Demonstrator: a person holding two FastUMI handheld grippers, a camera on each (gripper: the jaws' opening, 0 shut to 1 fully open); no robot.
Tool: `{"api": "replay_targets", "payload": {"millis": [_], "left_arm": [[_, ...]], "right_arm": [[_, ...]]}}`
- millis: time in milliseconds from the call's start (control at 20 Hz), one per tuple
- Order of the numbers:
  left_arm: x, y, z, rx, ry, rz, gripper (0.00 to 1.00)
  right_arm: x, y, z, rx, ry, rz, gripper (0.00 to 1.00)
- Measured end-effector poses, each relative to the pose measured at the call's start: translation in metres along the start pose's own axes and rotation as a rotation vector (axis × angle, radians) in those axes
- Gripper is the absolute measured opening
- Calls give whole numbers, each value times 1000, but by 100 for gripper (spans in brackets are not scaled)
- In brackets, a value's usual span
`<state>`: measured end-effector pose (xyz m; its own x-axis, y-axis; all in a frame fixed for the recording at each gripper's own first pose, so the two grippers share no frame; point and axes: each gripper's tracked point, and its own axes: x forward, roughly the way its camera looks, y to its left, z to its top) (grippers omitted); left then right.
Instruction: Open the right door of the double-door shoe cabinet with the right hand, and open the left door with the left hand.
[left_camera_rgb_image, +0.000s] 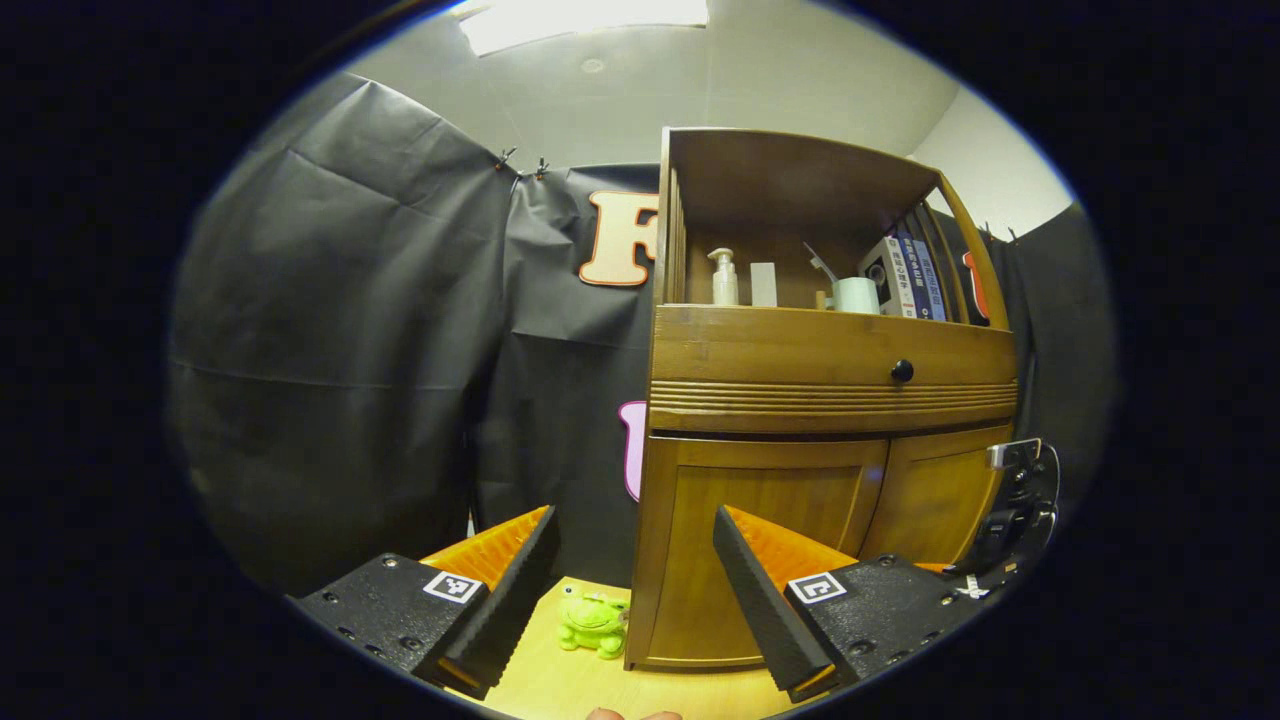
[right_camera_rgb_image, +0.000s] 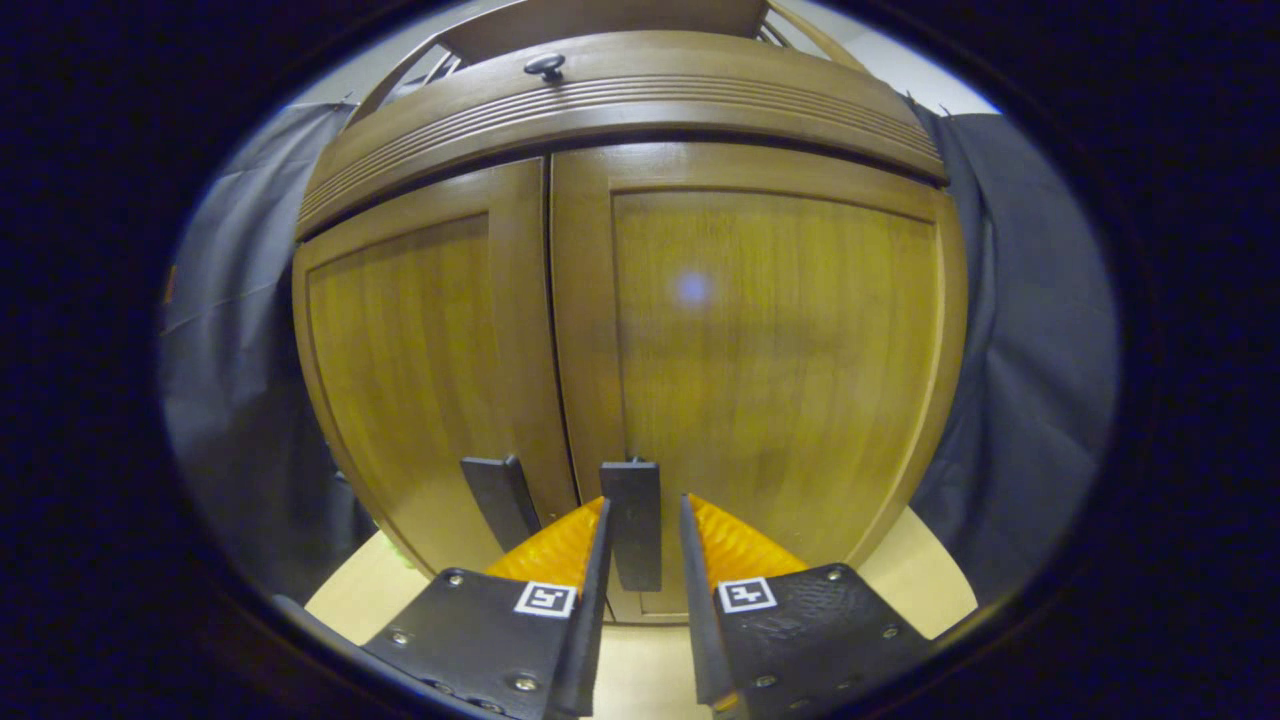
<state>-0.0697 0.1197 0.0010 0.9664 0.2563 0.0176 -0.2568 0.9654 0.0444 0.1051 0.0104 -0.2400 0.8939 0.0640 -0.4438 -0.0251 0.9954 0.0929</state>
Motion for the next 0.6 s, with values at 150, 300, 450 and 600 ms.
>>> {"api": "replay_targets", "payload": {"millis": [150, 300, 450, 600], "left_arm": [[-2, 12, -1, -2, 4, 39, 92], [-5, 23, -3, 1, 11, 78, 92], [-6, 33, -4, 2, 16, 114, 92], [-7, 34, -5, -12, 17, 125, 95]], "right_arm": [[3, 1, 2, -21, 6, 7, 37], [14, 2, 1, -37, 9, -6, 47], [27, 3, -3, -28, 51, -10, 41], [28, 1, -6, -61, 22, -32, 32]]}}
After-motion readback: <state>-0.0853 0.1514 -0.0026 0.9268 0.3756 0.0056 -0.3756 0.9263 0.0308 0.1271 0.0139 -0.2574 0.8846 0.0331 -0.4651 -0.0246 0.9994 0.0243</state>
